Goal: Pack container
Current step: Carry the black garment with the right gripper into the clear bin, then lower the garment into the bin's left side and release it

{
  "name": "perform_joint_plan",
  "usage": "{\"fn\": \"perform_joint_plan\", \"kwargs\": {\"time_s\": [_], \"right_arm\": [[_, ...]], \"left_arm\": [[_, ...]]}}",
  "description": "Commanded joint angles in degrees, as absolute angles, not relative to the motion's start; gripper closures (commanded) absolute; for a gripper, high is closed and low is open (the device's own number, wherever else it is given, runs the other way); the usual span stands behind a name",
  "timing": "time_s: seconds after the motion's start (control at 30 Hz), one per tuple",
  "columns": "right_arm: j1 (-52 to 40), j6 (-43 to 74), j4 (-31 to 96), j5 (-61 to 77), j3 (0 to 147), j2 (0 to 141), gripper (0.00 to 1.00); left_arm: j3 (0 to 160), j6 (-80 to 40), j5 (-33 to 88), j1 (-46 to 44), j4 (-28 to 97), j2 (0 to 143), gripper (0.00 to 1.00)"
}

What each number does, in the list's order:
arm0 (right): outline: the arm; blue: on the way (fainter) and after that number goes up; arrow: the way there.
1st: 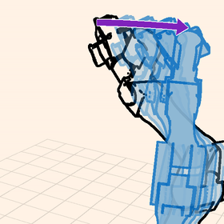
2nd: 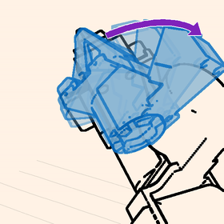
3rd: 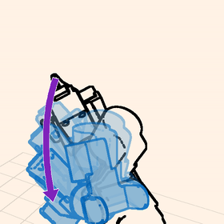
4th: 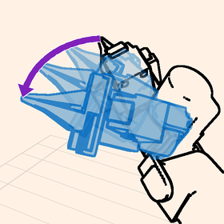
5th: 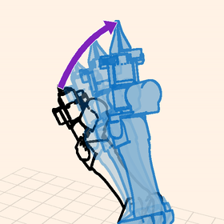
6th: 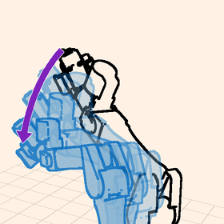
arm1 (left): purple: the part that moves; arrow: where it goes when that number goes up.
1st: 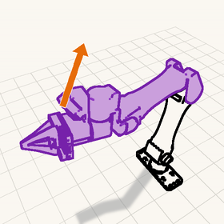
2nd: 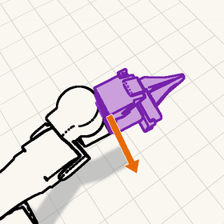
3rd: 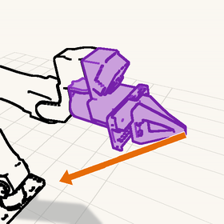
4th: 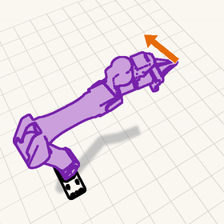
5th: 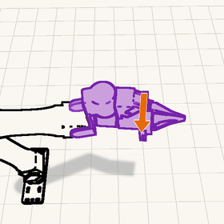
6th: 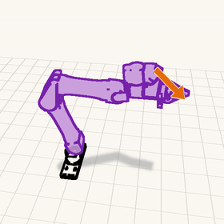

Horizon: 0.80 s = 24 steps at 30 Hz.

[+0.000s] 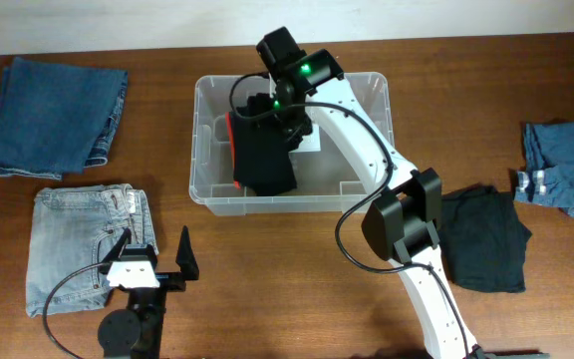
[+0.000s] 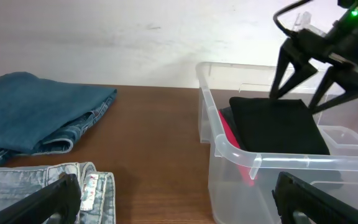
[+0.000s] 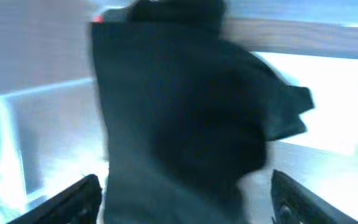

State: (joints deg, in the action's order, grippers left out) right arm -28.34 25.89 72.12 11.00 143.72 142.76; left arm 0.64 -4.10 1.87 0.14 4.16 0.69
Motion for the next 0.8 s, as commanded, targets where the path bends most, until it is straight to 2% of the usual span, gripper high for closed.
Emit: {"fn": "perform_joint_plan", "kwargs": {"time_s": [0.0,0.13,0.2,0.27,0.3,0.4,0.5,0.63,0.77], "right_arm": [[-27.99,22.24,73.65,2.72,144.35,139.90,0.17],[-28.21,17.76,75.13,1.87,149.21,138.82,0.18],[-28.95,17.26,75.35,1.91,151.79,137.95,0.23],[-30.48,13.98,74.37,2.98,153.05,137.58,0.49],[-31.31,13.72,74.63,2.92,153.01,137.64,0.71],[-32.64,13.74,76.93,2.92,152.75,138.91,0.89],[-33.45,13.76,78.35,2.94,151.57,140.00,0.96],[-33.69,13.72,77.32,1.45,146.74,140.20,0.96],[-33.69,12.53,70.76,0.14,139.46,140.20,0.96]], "left_arm": [[0.51,-3.60,1.69,0.38,4.60,0.40,0.01],[0.51,-3.60,1.69,0.38,4.60,0.40,0.01],[0.51,-3.60,1.69,0.38,4.60,0.40,0.01],[0.51,-3.60,1.69,0.38,4.60,0.40,0.01],[0.51,-3.60,1.69,0.38,4.62,0.40,0.01],[0.51,-3.60,1.69,0.38,4.60,0.40,0.01],[0.51,-3.60,1.72,0.38,4.60,0.40,0.01],[0.51,-3.60,1.69,0.38,4.60,0.40,0.00],[0.51,-3.60,1.69,0.38,4.60,0.40,0.01]]}}
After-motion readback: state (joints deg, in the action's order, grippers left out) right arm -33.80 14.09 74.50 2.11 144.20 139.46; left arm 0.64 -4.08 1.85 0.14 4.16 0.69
